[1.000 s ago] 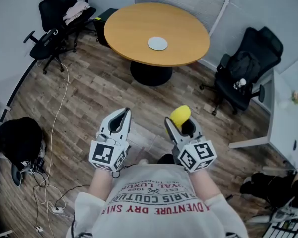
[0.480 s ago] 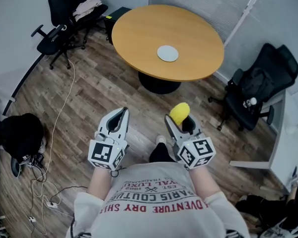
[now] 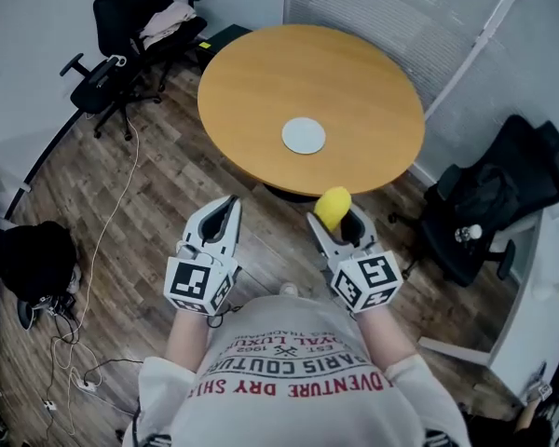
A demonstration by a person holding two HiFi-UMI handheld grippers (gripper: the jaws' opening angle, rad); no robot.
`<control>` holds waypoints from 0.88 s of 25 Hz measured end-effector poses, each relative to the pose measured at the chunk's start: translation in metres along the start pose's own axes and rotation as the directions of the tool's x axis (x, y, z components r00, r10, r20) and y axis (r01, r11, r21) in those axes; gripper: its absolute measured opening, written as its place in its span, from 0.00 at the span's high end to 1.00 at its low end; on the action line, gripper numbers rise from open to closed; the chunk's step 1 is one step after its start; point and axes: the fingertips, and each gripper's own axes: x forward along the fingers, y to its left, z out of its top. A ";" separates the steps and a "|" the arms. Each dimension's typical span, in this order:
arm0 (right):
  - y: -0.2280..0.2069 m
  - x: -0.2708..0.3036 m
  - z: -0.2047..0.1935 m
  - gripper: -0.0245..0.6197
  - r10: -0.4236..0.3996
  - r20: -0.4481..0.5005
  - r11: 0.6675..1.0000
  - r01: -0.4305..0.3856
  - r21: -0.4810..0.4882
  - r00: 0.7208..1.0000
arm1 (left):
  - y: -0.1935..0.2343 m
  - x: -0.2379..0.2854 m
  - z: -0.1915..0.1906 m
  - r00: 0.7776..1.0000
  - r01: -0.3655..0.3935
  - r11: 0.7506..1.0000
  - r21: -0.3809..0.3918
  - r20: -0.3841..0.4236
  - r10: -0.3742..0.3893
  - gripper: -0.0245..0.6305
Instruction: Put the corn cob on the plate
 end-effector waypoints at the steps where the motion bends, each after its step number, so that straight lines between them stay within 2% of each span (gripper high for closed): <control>1: -0.011 0.003 0.001 0.54 0.001 -0.002 1.000 -0.001 0.000 1.000 | -0.003 0.011 0.000 1.000 -0.001 1.000 0.003 0.000 0.001 0.91; 8: -0.068 0.019 0.001 0.54 -0.011 -0.018 1.000 0.011 0.026 1.000 | -0.015 0.070 -0.015 0.999 0.010 1.000 -0.002 -0.033 -0.010 0.91; 12: -0.088 0.034 0.000 0.54 -0.056 -0.025 0.998 0.056 -0.003 0.998 | -0.009 0.097 -0.022 0.998 0.030 1.000 -0.008 -0.051 -0.030 0.91; 17: -0.106 0.068 0.004 0.54 -0.088 -0.032 0.996 0.088 -0.005 0.996 | 0.017 0.136 -0.026 0.997 0.055 0.998 -0.020 -0.053 -0.056 0.91; 22: -0.131 0.112 0.005 0.54 -0.136 -0.061 0.990 0.138 0.028 0.989 | 0.050 0.188 -0.026 0.992 0.112 0.993 -0.031 -0.051 -0.113 0.91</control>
